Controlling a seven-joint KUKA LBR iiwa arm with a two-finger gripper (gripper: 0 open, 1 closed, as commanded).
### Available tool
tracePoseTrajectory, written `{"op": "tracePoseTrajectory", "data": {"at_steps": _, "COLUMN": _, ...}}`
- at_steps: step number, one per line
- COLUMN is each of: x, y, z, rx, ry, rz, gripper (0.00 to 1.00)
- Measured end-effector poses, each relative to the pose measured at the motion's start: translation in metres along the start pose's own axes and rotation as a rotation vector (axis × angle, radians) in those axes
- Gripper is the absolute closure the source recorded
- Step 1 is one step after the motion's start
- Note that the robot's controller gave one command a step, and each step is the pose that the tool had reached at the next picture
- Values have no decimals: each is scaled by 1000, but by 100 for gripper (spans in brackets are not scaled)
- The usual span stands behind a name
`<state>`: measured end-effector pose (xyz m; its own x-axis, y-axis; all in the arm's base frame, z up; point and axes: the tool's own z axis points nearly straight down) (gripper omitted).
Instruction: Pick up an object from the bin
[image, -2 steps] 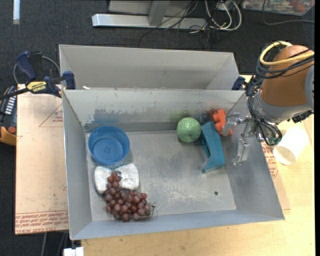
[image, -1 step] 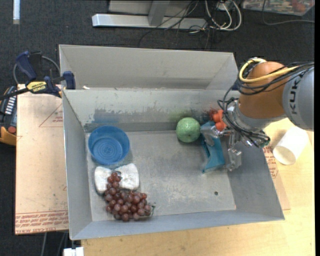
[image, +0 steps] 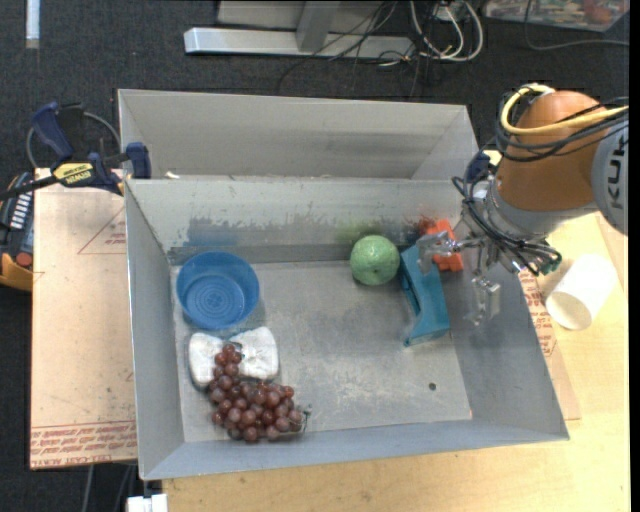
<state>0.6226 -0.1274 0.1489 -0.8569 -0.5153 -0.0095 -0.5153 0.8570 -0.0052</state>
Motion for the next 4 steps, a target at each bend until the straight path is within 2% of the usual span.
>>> {"op": "tracePoseTrajectory", "data": {"at_steps": 1, "x": -22, "y": 5, "z": 46, "rx": 2, "ry": -10, "rz": -590, "gripper": 0}}
{"op": "tracePoseTrajectory", "data": {"at_steps": 2, "x": -28, "y": 9, "z": 79, "rx": -3, "ry": -2, "rz": -478, "gripper": 0}}
{"op": "tracePoseTrajectory", "data": {"at_steps": 3, "x": -26, "y": 18, "z": 80, "rx": -4, "ry": -10, "rz": -1023, "gripper": 100}}
{"op": "tracePoseTrajectory", "data": {"at_steps": 4, "x": -26, "y": 18, "z": 80, "rx": -4, "ry": -10, "rz": -1023, "gripper": 100}}
